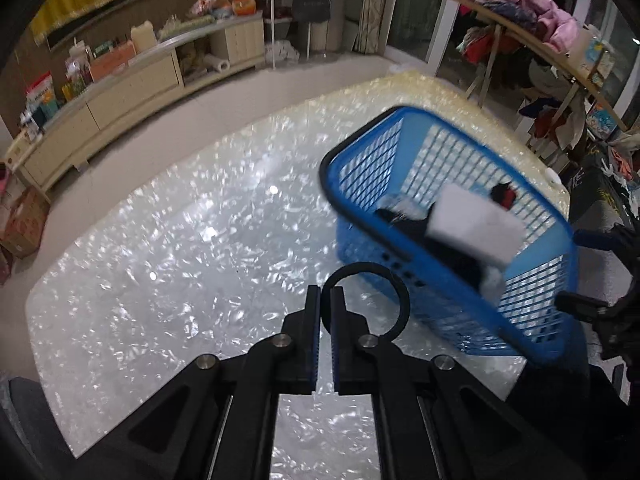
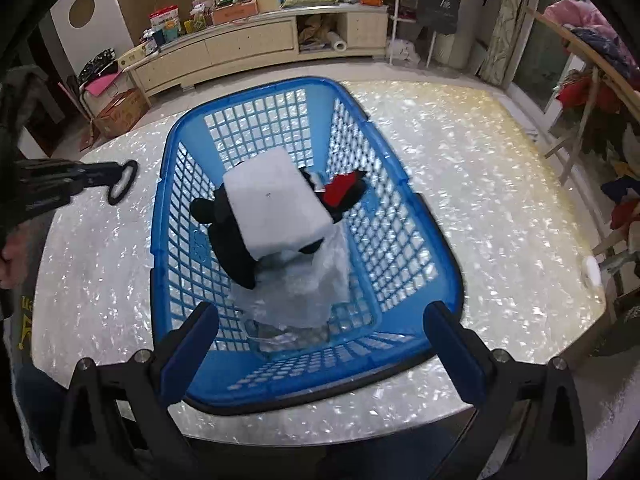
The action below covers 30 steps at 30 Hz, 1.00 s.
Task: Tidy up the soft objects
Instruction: 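Carry the black rubber ring into the blue basket and open the left gripper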
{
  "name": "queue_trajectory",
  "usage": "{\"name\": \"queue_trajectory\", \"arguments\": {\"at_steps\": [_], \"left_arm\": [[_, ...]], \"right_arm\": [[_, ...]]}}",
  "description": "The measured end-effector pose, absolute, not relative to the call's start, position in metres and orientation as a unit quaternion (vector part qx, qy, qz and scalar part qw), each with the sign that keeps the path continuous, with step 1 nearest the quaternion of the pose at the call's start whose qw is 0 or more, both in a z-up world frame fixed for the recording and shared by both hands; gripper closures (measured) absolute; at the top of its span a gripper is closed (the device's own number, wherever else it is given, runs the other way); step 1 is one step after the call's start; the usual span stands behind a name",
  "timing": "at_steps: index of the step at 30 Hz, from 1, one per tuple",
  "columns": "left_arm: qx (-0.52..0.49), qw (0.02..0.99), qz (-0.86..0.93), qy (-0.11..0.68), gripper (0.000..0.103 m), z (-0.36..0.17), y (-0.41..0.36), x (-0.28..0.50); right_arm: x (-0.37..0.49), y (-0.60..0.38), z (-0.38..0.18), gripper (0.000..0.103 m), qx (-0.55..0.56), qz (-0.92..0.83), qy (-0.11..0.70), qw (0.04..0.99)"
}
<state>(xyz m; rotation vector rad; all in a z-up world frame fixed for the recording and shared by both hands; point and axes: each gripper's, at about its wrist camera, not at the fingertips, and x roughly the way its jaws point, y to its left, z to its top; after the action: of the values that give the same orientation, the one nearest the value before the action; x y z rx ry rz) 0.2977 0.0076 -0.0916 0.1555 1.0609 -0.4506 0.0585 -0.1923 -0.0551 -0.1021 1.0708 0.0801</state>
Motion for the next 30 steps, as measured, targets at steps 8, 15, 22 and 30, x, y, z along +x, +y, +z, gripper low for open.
{"name": "queue_trajectory", "arguments": {"at_steps": [8,15,22,30], "left_arm": [[0.083,0.845,-0.230,0.476,0.100,-0.051,-0.026,0.268],[0.098,0.841,-0.246,0.471,0.100,-0.043,-0.073,0.262],[0.124,0.828,-0.260,0.481,0.100,-0.060,-0.123,0.276],[0.137,0.813,-0.262,0.501,0.099,-0.090,-0.158,0.300]], "right_arm": [[0.046,-0.211,-0.057,0.000,-0.042,0.015,0.500,0.865],[0.047,-0.236,-0.055,0.000,-0.027,0.003,0.492,0.870],[0.051,-0.250,-0.063,0.000,-0.013,0.013,0.496,0.868],[0.051,-0.258,-0.059,0.000,0.009,0.034,0.493,0.870]]}}
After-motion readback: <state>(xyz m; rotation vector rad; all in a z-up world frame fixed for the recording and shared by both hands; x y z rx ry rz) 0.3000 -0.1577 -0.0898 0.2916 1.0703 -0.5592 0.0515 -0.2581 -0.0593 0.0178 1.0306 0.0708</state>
